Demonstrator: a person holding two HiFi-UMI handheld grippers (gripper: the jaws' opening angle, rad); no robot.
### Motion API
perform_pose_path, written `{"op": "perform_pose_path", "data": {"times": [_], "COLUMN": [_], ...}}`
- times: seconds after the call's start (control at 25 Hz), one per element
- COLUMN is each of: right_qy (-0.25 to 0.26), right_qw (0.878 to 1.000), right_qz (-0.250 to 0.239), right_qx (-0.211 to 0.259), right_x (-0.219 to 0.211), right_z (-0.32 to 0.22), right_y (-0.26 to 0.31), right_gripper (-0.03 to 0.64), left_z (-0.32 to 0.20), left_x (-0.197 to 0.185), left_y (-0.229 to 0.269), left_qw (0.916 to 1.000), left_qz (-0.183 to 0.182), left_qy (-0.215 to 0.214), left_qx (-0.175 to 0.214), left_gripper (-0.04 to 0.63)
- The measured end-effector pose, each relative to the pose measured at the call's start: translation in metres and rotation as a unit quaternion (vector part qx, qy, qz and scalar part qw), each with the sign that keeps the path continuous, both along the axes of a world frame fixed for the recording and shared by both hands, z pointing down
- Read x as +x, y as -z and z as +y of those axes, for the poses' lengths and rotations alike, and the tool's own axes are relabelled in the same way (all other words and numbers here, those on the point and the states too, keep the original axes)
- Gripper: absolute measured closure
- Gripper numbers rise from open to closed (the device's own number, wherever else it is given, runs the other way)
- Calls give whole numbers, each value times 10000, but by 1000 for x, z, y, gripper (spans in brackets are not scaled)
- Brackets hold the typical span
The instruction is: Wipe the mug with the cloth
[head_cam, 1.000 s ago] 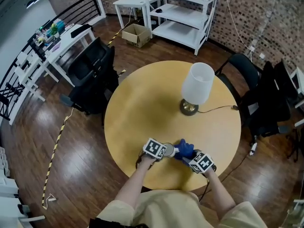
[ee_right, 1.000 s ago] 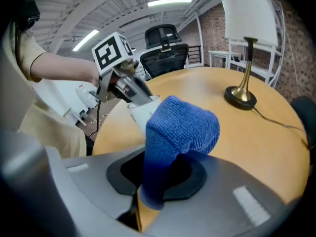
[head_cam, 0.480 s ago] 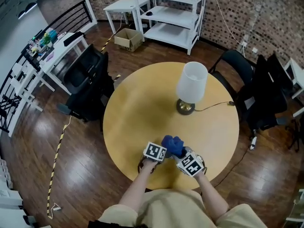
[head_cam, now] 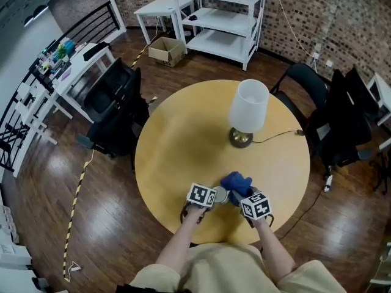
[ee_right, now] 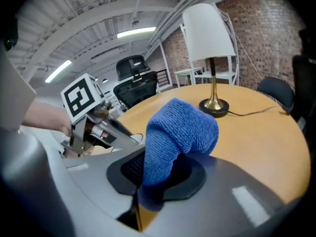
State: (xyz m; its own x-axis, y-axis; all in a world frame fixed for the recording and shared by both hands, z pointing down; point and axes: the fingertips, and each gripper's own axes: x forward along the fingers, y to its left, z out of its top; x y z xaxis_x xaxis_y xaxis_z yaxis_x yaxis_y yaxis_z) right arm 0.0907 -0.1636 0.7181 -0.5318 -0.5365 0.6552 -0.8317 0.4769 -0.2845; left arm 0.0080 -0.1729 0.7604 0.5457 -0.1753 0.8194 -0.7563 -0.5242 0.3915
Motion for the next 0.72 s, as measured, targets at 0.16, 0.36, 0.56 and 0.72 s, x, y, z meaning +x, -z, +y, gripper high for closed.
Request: {"op": "perform_pose_path", "data": {"times": [0.16, 0.36, 0.56, 0.72], "right_qy": [-618, -629, -156, -689], "right_qw": [9974, 9926, 9947, 9958], "right_qz": [-112, -689, -614, -305], "right_qx": [-358, -771, -812, -521], "right_x": [9, -21, -28, 8], "right_z": [4, 20, 28, 27], "right_y": [-23, -49, -58, -38], "right_gripper": [561, 560, 558, 552], "left_z": [-2, -1, 1, 12], "left_x": [-9, -24, -28, -21], "left_y": [-3, -11, -9, -4], "left_qw": [9999, 9974, 9971, 9942], "left_qz": [-52, 125, 118, 36], "left_qy": [156, 652, 679, 908], "left_qx": [-28, -276, -335, -577], "left_gripper": [564, 560, 561, 561]}}
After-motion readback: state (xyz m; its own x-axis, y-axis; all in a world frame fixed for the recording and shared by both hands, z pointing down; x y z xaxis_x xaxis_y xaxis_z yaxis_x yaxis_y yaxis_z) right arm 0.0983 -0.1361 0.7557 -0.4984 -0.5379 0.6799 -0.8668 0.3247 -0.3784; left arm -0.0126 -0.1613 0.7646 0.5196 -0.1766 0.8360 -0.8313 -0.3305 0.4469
